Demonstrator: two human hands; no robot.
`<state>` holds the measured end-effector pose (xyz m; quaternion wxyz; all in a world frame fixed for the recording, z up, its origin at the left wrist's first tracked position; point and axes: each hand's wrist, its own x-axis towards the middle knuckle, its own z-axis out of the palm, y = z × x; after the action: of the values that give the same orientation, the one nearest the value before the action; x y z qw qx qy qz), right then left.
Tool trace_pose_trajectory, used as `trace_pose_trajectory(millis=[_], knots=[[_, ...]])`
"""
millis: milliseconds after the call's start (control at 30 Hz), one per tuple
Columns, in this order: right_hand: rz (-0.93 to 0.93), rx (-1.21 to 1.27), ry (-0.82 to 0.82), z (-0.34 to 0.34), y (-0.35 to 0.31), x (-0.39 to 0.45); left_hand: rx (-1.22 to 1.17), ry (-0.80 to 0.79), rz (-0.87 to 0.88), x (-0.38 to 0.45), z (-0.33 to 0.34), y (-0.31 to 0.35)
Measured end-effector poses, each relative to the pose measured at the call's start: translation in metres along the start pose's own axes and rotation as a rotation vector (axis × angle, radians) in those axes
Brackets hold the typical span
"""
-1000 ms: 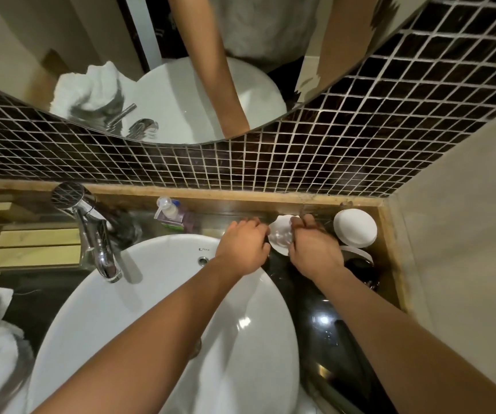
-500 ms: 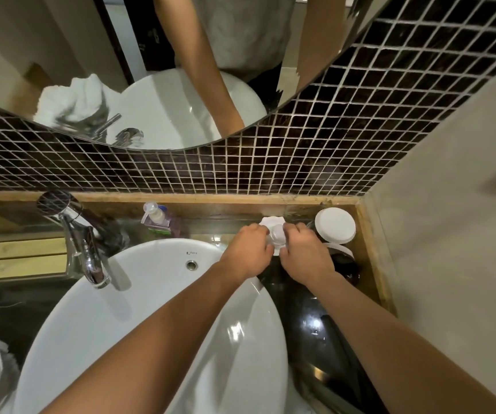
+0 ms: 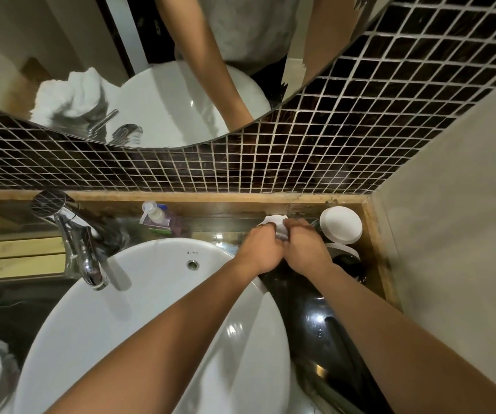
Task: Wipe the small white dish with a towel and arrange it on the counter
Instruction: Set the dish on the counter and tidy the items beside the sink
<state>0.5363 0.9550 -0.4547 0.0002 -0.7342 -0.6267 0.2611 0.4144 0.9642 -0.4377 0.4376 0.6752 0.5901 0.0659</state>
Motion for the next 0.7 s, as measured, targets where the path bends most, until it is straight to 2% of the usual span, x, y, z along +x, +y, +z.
trace_pose_trajectory(millis=[267,433,700], knots=[[0.046,0.079,0.026,0.0013,-0.0032,-0.0059,-0.141,-0.042,0.006,-0.0036,-0.0001,0.0038],[0.087,0.086,0.084,-0.0014,-0.0059,-0.0048,-0.112,-0.044,-0.058,-0.0054,-0.0019,0.0012],[0.132,0.153,0.04,-0.0006,-0.0086,-0.004,-0.082,-0.035,-0.042,-0.0081,0.0016,0.0007]])
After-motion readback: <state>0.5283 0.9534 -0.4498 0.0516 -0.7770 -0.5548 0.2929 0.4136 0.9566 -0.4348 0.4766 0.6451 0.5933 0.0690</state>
